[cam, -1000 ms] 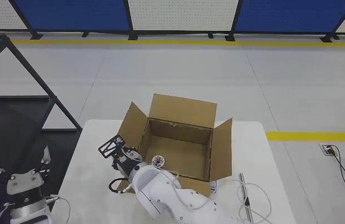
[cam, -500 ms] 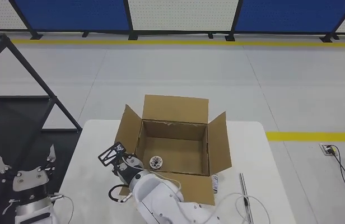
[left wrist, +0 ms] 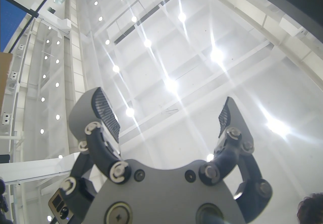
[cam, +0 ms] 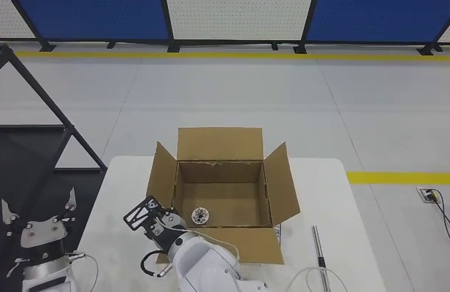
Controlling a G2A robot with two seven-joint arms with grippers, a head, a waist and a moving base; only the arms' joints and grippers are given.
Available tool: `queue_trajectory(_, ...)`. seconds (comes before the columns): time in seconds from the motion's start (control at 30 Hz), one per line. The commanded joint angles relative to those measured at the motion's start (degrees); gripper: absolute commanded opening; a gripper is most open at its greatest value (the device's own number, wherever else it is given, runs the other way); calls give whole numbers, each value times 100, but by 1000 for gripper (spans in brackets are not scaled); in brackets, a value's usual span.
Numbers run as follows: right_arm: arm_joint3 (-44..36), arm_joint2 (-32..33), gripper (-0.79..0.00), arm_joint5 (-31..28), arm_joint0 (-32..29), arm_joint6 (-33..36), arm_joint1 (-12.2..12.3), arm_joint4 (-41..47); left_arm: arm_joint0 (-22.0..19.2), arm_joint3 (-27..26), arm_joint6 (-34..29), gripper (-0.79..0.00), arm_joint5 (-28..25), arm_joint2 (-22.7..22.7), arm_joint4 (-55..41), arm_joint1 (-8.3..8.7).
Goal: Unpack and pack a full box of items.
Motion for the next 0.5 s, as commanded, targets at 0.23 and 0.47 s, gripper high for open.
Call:
queue_trajectory(0.23, 10, 106, 0, -202, -1, 167, -120, -169, -9, -5, 31, 0, 29, -39, 13, -26)
queue_trajectory(0.47, -652, 538, 0, -498, -133, 336, -86, -355, -48, 54, 34, 0, 82, -64, -36, -45)
